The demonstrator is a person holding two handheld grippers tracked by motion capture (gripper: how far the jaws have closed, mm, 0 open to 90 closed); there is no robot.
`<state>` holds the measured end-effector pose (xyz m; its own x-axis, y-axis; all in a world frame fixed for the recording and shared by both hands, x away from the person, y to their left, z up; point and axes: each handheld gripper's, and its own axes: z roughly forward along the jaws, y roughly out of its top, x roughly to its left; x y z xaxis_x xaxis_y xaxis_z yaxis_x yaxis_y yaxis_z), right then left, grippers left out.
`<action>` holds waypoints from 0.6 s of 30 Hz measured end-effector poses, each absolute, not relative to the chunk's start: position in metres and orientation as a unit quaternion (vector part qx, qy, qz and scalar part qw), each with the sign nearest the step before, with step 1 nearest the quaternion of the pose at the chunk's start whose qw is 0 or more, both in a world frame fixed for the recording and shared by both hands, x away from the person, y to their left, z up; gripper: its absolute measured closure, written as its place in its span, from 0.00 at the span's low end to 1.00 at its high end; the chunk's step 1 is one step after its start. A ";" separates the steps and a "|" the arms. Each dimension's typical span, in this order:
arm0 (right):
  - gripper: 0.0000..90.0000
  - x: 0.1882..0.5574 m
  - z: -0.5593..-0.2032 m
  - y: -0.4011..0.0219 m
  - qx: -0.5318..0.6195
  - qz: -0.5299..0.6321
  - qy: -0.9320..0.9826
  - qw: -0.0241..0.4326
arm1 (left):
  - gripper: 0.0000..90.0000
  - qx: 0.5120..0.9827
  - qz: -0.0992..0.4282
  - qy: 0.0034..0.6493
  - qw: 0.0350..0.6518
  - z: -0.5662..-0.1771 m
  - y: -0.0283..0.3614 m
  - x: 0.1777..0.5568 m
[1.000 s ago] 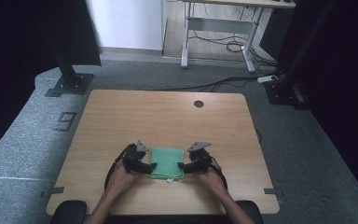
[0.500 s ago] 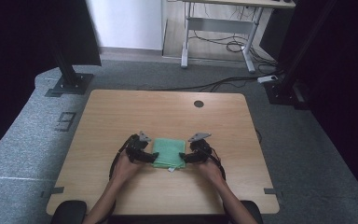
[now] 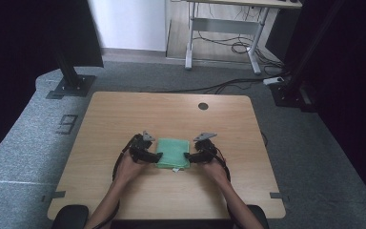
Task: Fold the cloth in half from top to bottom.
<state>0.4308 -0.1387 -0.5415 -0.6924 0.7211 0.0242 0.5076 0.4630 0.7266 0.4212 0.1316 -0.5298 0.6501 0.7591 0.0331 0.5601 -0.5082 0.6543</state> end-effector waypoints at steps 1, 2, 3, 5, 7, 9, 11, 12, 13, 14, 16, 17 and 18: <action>0.31 0.430 -0.540 -0.140 0.364 0.371 0.842 0.144 | 0.16 0.854 0.160 0.384 0.312 -0.528 0.131 0.420; 0.31 0.429 -0.539 -0.140 0.364 0.372 0.842 0.142 | 0.16 0.855 0.161 0.381 0.314 -0.526 0.132 0.419; 0.30 0.429 -0.538 -0.141 0.364 0.374 0.841 0.142 | 0.16 0.853 0.160 0.381 0.317 -0.523 0.132 0.418; 0.29 0.427 -0.535 -0.143 0.365 0.380 0.838 0.141 | 0.16 0.853 0.157 0.377 0.326 -0.519 0.133 0.415; 0.27 0.425 -0.532 -0.146 0.362 0.385 0.838 0.139 | 0.16 0.853 0.156 0.373 0.329 -0.515 0.135 0.412; 0.24 0.423 -0.530 -0.147 0.359 0.385 0.839 0.139 | 0.15 0.853 0.153 0.372 0.334 -0.513 0.136 0.410; 0.21 0.420 -0.528 -0.149 0.359 0.386 0.839 0.135 | 0.14 0.851 0.150 0.372 0.340 -0.510 0.138 0.407; 0.21 0.420 -0.528 -0.150 0.356 0.385 0.841 0.134 | 0.13 0.849 0.148 0.372 0.343 -0.509 0.139 0.405; 0.20 0.419 -0.527 -0.151 0.357 0.385 0.841 0.133 | 0.12 0.848 0.146 0.373 0.346 -0.508 0.139 0.403; 0.19 0.417 -0.526 -0.152 0.356 0.385 0.841 0.132 | 0.12 0.848 0.145 0.372 0.349 -0.507 0.140 0.402; 0.17 0.415 -0.525 -0.154 0.356 0.385 0.842 0.130 | 0.09 0.849 0.143 0.370 0.349 -0.505 0.142 0.399; 0.16 0.414 -0.524 -0.155 0.356 0.385 0.842 0.127 | 0.08 0.848 0.145 0.371 0.350 -0.504 0.142 0.397; 0.16 0.413 -0.523 -0.156 0.356 0.387 0.841 0.127 | 0.08 0.848 0.143 0.370 0.351 -0.503 0.143 0.396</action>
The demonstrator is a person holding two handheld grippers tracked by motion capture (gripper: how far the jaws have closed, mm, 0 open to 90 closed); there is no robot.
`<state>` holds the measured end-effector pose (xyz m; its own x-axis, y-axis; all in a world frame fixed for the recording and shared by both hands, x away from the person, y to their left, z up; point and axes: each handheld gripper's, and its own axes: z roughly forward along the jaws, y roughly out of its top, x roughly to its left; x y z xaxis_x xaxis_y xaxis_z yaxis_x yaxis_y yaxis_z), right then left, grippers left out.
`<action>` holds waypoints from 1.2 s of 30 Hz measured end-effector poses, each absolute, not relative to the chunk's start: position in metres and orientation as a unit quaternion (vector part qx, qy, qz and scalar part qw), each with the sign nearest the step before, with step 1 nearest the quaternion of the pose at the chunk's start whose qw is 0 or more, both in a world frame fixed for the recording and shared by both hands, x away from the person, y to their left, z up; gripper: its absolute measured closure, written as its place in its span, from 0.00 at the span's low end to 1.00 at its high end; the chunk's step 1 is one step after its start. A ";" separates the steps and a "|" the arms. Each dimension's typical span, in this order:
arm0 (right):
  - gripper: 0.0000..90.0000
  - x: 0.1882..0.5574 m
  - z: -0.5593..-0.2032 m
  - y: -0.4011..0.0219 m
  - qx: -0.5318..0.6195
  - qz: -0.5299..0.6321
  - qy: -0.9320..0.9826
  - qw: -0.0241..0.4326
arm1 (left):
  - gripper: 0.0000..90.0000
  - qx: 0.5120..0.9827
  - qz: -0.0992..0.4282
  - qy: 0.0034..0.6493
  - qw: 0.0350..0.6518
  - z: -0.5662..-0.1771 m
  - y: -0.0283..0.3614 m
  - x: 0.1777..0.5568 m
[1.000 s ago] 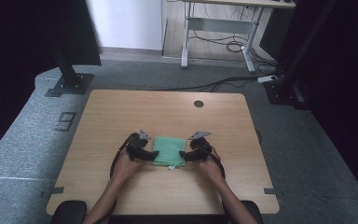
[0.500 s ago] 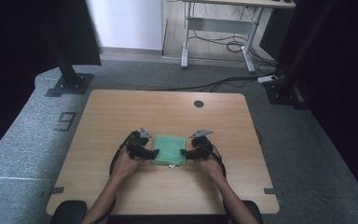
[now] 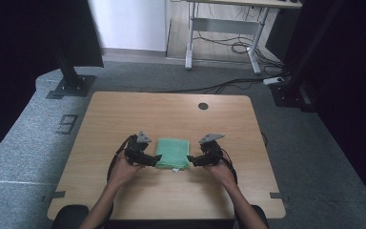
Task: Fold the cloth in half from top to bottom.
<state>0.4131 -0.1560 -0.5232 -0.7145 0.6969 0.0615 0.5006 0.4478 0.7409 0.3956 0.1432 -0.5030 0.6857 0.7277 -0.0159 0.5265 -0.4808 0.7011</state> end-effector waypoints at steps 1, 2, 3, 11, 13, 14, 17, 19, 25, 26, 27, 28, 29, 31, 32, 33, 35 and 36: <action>0.16 0.412 -0.523 -0.157 0.355 0.387 0.842 0.125 | 0.08 0.849 0.141 0.368 0.352 -0.502 0.144 0.393; 0.15 0.410 -0.521 -0.158 0.355 0.387 0.842 0.125 | 0.06 0.849 0.141 0.368 0.353 -0.501 0.145 0.392; 0.15 0.409 -0.520 -0.159 0.354 0.387 0.842 0.125 | 0.06 0.849 0.142 0.367 0.353 -0.500 0.147 0.390; 0.11 0.398 -0.512 -0.170 0.351 0.387 0.842 0.133 | 0.03 0.850 0.153 0.360 0.352 -0.495 0.159 0.376; 0.10 0.395 -0.510 -0.173 0.351 0.386 0.842 0.136 | 0.02 0.851 0.157 0.358 0.351 -0.495 0.162 0.373; 0.10 0.393 -0.509 -0.174 0.351 0.387 0.842 0.138 | 0.02 0.851 0.159 0.358 0.350 -0.495 0.164 0.371; 0.07 0.389 -0.507 -0.180 0.352 0.387 0.841 0.141 | 0.00 0.852 0.166 0.357 0.346 -0.495 0.169 0.367; 0.05 0.386 -0.507 -0.183 0.355 0.385 0.840 0.142 | 0.00 0.853 0.171 0.355 0.342 -0.496 0.172 0.363; 0.02 0.378 -0.507 -0.194 0.359 0.381 0.839 0.149 | 0.00 0.851 0.180 0.356 0.343 -0.497 0.184 0.355; 0.02 0.377 -0.507 -0.195 0.361 0.380 0.838 0.150 | 0.00 0.849 0.180 0.358 0.345 -0.498 0.186 0.354; 0.01 0.376 -0.508 -0.197 0.362 0.380 0.838 0.151 | 0.00 0.848 0.180 0.359 0.345 -0.499 0.188 0.352; 0.01 0.374 -0.509 -0.199 0.363 0.378 0.838 0.151 | 0.00 0.848 0.180 0.359 0.345 -0.500 0.190 0.351; 0.00 0.373 -0.510 -0.200 0.364 0.377 0.838 0.151 | 0.00 0.847 0.180 0.361 0.346 -0.501 0.192 0.350; 0.00 0.370 -0.512 -0.204 0.366 0.374 0.838 0.153 | 0.00 0.848 0.180 0.362 0.343 -0.505 0.197 0.347; 0.00 0.369 -0.513 -0.206 0.367 0.373 0.838 0.154 | 0.00 0.848 0.181 0.364 0.341 -0.506 0.199 0.346; 0.00 0.368 -0.515 -0.208 0.369 0.373 0.838 0.153 | 0.00 0.849 0.181 0.364 0.339 -0.508 0.200 0.346; 0.00 0.366 -0.518 -0.212 0.374 0.373 0.836 0.152 | 0.00 0.847 0.179 0.369 0.338 -0.512 0.205 0.344; 0.00 0.365 -0.520 -0.213 0.375 0.372 0.835 0.152 | 0.00 0.847 0.178 0.370 0.336 -0.513 0.206 0.343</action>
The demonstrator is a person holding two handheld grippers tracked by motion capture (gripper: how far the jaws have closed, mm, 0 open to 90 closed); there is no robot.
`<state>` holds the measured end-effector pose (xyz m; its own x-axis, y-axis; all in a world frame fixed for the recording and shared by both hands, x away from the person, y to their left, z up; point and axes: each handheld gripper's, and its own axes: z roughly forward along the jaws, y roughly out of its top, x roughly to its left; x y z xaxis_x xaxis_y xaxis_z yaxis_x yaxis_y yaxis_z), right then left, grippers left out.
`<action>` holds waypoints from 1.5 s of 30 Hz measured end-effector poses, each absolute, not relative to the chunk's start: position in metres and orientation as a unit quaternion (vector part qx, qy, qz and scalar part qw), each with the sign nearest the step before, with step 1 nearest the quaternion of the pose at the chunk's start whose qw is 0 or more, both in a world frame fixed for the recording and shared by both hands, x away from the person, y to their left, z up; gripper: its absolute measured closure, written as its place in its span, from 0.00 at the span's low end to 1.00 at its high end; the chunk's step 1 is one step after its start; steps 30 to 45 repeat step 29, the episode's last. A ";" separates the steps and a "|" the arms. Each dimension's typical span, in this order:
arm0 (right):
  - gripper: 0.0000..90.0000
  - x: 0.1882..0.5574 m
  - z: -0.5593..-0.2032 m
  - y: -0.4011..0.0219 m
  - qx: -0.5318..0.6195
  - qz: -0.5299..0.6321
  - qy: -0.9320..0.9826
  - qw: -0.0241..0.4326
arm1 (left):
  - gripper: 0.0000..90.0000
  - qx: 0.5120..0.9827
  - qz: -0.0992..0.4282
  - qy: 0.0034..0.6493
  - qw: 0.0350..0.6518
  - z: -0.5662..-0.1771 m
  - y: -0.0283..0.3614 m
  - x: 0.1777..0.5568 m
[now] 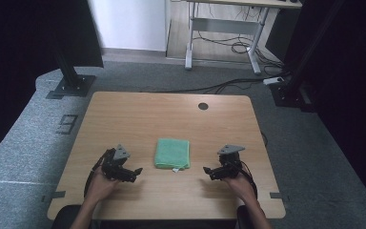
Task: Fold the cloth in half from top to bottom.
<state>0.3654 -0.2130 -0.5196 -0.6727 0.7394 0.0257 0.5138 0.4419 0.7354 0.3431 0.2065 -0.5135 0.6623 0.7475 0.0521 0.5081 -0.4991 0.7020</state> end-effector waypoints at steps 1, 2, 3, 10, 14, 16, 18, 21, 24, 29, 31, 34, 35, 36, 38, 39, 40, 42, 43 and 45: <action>0.00 0.365 -0.521 -0.215 0.377 0.372 0.835 0.151 | 0.00 0.847 0.177 0.373 0.335 -0.516 0.208 0.342; 0.00 0.364 -0.524 -0.217 0.378 0.372 0.834 0.151 | 0.00 0.847 0.176 0.374 0.335 -0.517 0.210 0.342; 0.00 0.363 -0.526 -0.218 0.379 0.371 0.834 0.151 | 0.00 0.847 0.174 0.375 0.334 -0.519 0.211 0.341; 0.00 0.360 -0.540 -0.224 0.386 0.358 0.837 0.151 | 0.00 0.846 0.164 0.384 0.331 -0.531 0.216 0.339; 0.00 0.359 -0.548 -0.225 0.387 0.351 0.840 0.146 | 0.00 0.850 0.159 0.386 0.321 -0.541 0.215 0.340; 0.00 0.359 -0.552 -0.225 0.385 0.347 0.843 0.145 | 0.00 0.853 0.160 0.385 0.313 -0.545 0.214 0.340; 0.00 0.359 -0.555 -0.225 0.384 0.347 0.843 0.149 | 0.00 0.852 0.155 0.385 0.318 -0.548 0.214 0.340; 0.00 0.358 -0.557 -0.226 0.383 0.355 0.838 0.156 | 0.00 0.851 0.145 0.391 0.321 -0.549 0.215 0.342; 0.00 0.357 -0.557 -0.226 0.383 0.355 0.838 0.158 | 0.00 0.850 0.144 0.391 0.321 -0.549 0.215 0.342; 0.00 0.357 -0.557 -0.226 0.384 0.355 0.838 0.158 | 0.00 0.849 0.145 0.395 0.319 -0.549 0.214 0.342; 0.00 0.357 -0.557 -0.226 0.384 0.355 0.838 0.158 | 0.00 0.849 0.145 0.395 0.319 -0.549 0.214 0.342; 0.00 0.357 -0.557 -0.226 0.384 0.355 0.838 0.158 | 0.00 0.849 0.145 0.395 0.319 -0.549 0.214 0.342; 0.00 0.357 -0.557 -0.226 0.384 0.355 0.838 0.158 | 0.00 0.849 0.145 0.395 0.319 -0.549 0.214 0.342; 0.00 0.357 -0.557 -0.226 0.384 0.355 0.838 0.158 | 0.00 0.849 0.145 0.395 0.319 -0.549 0.214 0.342; 0.00 0.357 -0.557 -0.226 0.384 0.355 0.838 0.158 | 0.00 0.849 0.145 0.395 0.319 -0.549 0.214 0.342; 0.00 0.357 -0.557 -0.226 0.384 0.355 0.838 0.158 | 0.00 0.849 0.145 0.395 0.319 -0.549 0.214 0.342; 0.00 0.357 -0.557 -0.226 0.384 0.355 0.838 0.158 | 0.00 0.849 0.145 0.395 0.319 -0.549 0.214 0.342; 0.00 0.357 -0.557 -0.226 0.384 0.355 0.838 0.158 | 0.00 0.849 0.145 0.395 0.319 -0.549 0.214 0.342; 0.00 0.357 -0.557 -0.226 0.384 0.355 0.838 0.158 | 0.00 0.849 0.145 0.395 0.319 -0.549 0.214 0.342; 0.00 0.357 -0.557 -0.226 0.384 0.355 0.838 0.158 | 0.00 0.849 0.145 0.395 0.319 -0.549 0.214 0.342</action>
